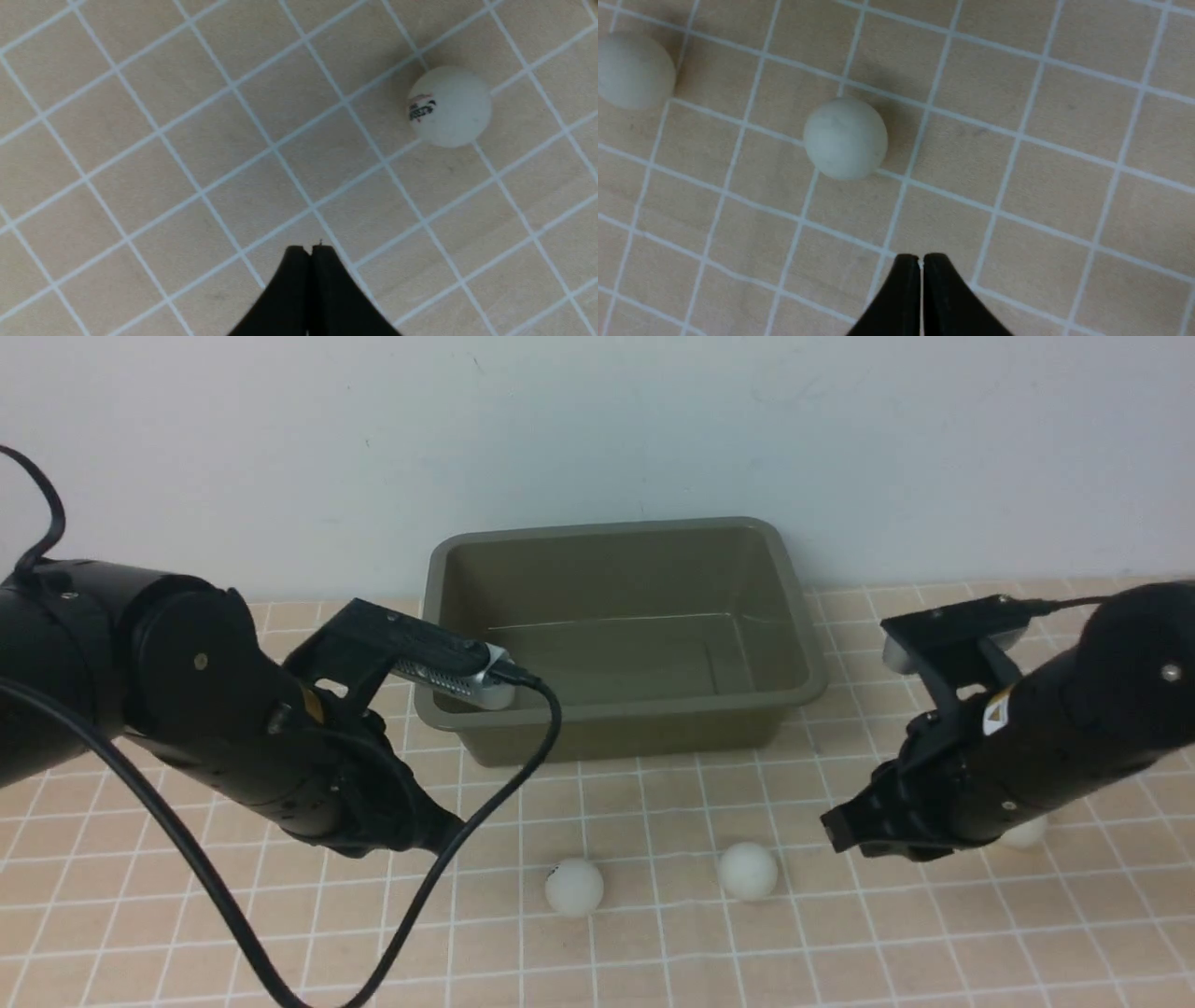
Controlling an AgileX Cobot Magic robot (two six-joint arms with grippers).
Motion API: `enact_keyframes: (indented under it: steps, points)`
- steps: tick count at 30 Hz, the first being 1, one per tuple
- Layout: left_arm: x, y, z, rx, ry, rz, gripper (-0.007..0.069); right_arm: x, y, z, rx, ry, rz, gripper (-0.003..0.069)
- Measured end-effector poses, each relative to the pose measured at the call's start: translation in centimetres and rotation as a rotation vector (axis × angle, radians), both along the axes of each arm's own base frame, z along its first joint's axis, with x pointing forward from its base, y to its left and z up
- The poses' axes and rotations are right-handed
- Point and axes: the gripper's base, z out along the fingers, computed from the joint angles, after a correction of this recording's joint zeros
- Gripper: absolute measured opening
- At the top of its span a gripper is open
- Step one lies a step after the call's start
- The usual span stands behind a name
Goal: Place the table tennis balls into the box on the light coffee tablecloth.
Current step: 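Reach for and grasp a ping pong ball on the table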
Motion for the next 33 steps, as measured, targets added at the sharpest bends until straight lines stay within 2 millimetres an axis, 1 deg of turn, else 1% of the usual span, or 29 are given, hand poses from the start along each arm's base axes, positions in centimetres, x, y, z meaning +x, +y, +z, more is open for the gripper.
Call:
enact_keyframes:
  steps: [3,5,6,7,8,11,12,14,16,19,22,33]
  points:
    - [0.3,1.3,-0.1,0.011,0.020,0.039,-0.0069,1.3,1.4,-0.4,0.033,0.013,0.030,0.0055]
    - [0.3,1.6,-0.1,0.016,0.032,0.049,-0.0069,1.8,1.9,-0.6,0.038,0.017,0.042,0.0076]
    - [0.3,2.1,-0.2,0.024,0.048,0.059,-0.0069,2.3,2.4,-0.7,0.046,0.026,0.053,0.0111]
    - [0.3,2.3,-0.2,0.029,0.059,0.059,-0.0069,2.6,2.7,-0.8,0.044,0.031,0.060,0.0125]
    - [0.2,2.5,-0.3,0.036,0.067,0.054,-0.0069,3.1,3.1,-1.1,0.043,0.045,0.067,0.0162]
    - [0.2,2.7,-0.3,0.045,0.075,0.044,-0.0069,4.1,3.7,-2.1,0.032,0.086,0.076,0.0244]
    - [0.2,2.7,-0.3,0.046,0.076,0.042,-0.0069,4.2,3.8,-2.2,0.032,0.089,0.077,0.0248]
    - [0.1,2.7,-0.3,0.044,0.081,0.042,-0.0069,4.7,4.3,-3.2,0.022,0.128,0.084,0.0304]
    - [0.1,2.7,-0.3,0.044,0.081,0.043,-0.0069,5.1,4.5,-4.1,0.013,0.157,0.087,0.0335]
    - [0.1,2.7,-0.3,0.044,0.081,0.043,-0.0069,5.6,4.8,-4.8,0.005,0.181,0.090,0.0360]
    - [0.1,2.7,-0.3,0.044,0.081,0.043,-0.0069,5.9,4.9,-5.1,0.003,0.188,0.090,0.0366]
    - [0.1,2.7,-0.3,0.044,0.079,0.042,-0.0069,6.1,5.0,-5.3,0.002,0.189,0.090,0.0368]
